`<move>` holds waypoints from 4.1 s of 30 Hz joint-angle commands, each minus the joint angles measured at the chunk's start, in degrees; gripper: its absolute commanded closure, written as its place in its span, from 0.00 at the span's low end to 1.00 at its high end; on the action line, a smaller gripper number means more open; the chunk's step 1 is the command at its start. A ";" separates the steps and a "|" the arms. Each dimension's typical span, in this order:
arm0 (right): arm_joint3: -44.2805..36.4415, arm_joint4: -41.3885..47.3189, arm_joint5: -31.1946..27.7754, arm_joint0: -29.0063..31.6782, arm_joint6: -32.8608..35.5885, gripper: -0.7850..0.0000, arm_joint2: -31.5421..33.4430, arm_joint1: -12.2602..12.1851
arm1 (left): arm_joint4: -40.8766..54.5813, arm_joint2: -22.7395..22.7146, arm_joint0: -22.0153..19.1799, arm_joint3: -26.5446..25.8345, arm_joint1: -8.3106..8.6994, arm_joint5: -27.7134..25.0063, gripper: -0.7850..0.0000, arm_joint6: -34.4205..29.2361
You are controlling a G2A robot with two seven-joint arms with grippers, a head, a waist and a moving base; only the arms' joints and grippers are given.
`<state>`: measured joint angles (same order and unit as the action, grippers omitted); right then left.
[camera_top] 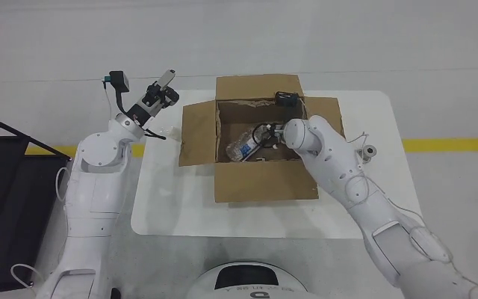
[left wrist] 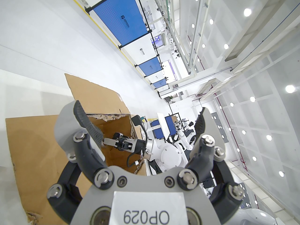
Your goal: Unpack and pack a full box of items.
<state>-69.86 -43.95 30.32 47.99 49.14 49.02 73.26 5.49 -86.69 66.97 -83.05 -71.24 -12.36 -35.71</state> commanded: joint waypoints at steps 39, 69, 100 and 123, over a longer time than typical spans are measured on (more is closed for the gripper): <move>15.97 1.24 -0.39 -6.48 -1.13 0.50 -4.16 6.07 | 0.04 0.00 -0.01 0.02 0.00 0.01 0.00 0.00; 14.84 2.05 -2.42 -6.25 -0.65 0.51 -4.00 6.42 | 0.04 0.00 -0.01 0.02 0.00 0.01 0.00 0.00; 4.66 -2.39 -0.38 1.55 3.29 0.47 -0.07 4.49 | 0.04 0.00 -0.01 0.02 0.00 0.01 0.00 0.00; 27.81 4.73 0.98 -11.29 3.46 0.70 -8.56 13.04 | 0.04 0.00 -0.01 0.02 0.00 0.01 0.00 0.00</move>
<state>-43.06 -39.59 31.26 37.11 52.51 40.59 85.99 5.49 -86.69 66.97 -83.05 -71.24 -12.36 -35.71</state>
